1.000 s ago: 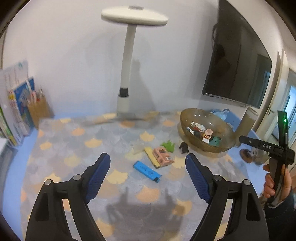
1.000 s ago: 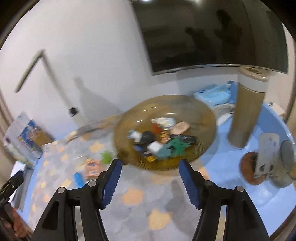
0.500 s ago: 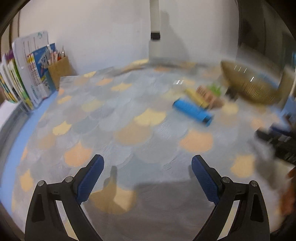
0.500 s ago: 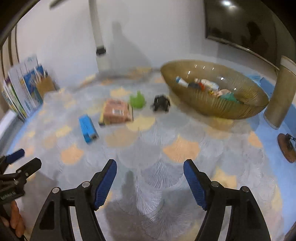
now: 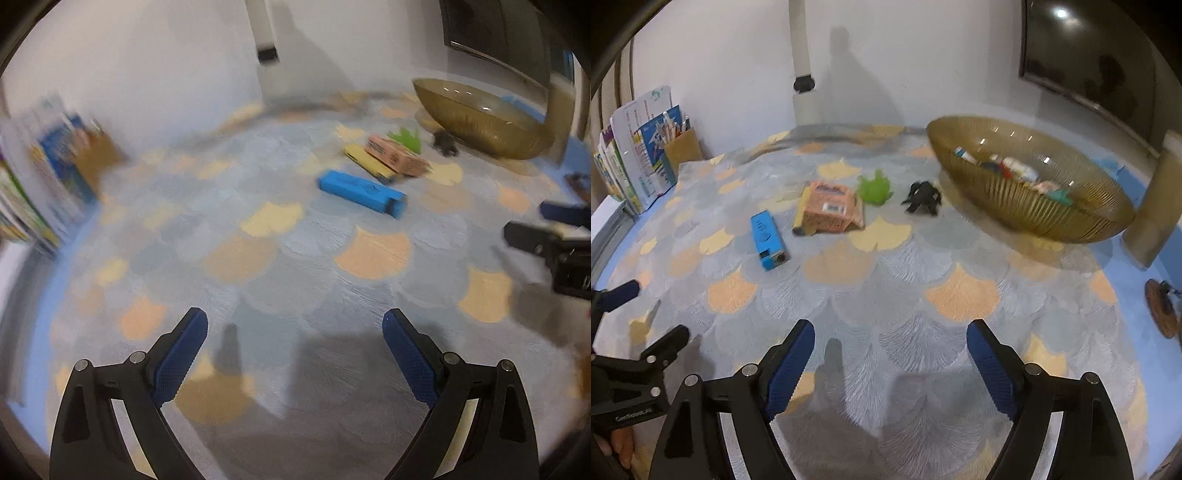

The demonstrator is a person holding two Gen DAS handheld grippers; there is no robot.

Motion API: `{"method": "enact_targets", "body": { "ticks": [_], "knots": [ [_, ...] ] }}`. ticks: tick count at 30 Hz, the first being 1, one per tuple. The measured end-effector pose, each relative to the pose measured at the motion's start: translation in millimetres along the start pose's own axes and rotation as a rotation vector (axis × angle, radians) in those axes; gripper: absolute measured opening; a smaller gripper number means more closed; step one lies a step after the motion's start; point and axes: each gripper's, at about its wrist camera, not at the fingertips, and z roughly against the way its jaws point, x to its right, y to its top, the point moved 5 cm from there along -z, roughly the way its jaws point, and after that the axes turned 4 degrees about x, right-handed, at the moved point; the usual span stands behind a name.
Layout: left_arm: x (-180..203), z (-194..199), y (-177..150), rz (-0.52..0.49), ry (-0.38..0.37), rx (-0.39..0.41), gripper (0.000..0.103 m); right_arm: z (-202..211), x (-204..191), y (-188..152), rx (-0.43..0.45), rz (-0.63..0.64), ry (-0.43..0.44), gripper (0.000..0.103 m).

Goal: Organize rigid objects
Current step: 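Grasp the pink printed box with the right tool while the left tool grasps the blue lighter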

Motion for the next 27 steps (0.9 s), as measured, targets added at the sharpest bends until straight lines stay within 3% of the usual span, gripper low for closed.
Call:
{"method": "enact_targets", "body": {
  "ticks": [1, 2, 3, 4, 6, 8, 10, 13, 18, 22, 23, 25, 27],
  "knots": [
    [-2, 2, 4, 0.072, -0.123, -0.040, 0.095, 2, 0, 1, -0.029, -0.013, 0.027, 0.083],
    [-6, 9, 12, 0.155, -0.251, -0.033, 0.095, 6, 0, 6, -0.062, -0.031, 0.061, 0.083],
    [-10, 18, 23, 0.211, -0.319, 0.018, 0.095, 9, 0, 9, -0.078, -0.045, 0.080, 0.083],
    [-11, 23, 31, 0.219, -0.316, 0.054, 0.095, 15, 0, 18, -0.094, -0.067, 0.115, 0.083],
    [-5, 23, 51, 0.142, -0.201, 0.109, 0.095, 19, -3, 38, -0.095, -0.088, 0.175, 0.083],
    [10, 4, 64, 0.051, -0.121, 0.077, 0.095, 14, -6, 54, -0.083, -0.092, 0.195, 0.083],
    [22, -15, 69, 0.023, -0.118, 0.031, 0.095, -1, -10, 68, -0.081, -0.082, 0.196, 0.082],
    [31, -43, 76, 0.036, -0.095, 0.004, 0.095, -29, -16, 84, -0.094, -0.108, 0.228, 0.069],
    [36, -72, 85, 0.079, -0.096, -0.035, 0.095, -72, -21, 100, -0.118, -0.113, 0.206, 0.069],
    [28, -84, 82, 0.085, -0.051, -0.067, 0.094, -94, -29, 104, -0.144, -0.124, 0.240, 0.069],
    [24, -84, 79, 0.093, -0.055, -0.075, 0.091, -98, -31, 103, -0.148, -0.122, 0.241, 0.069],
    [14, -79, 76, 0.087, -0.046, -0.064, 0.077, -106, -35, 101, -0.154, -0.098, 0.228, 0.067],
    [2, -74, 72, 0.092, -0.046, -0.068, 0.072, -110, -36, 96, -0.155, -0.075, 0.213, 0.052]
  ]
}}
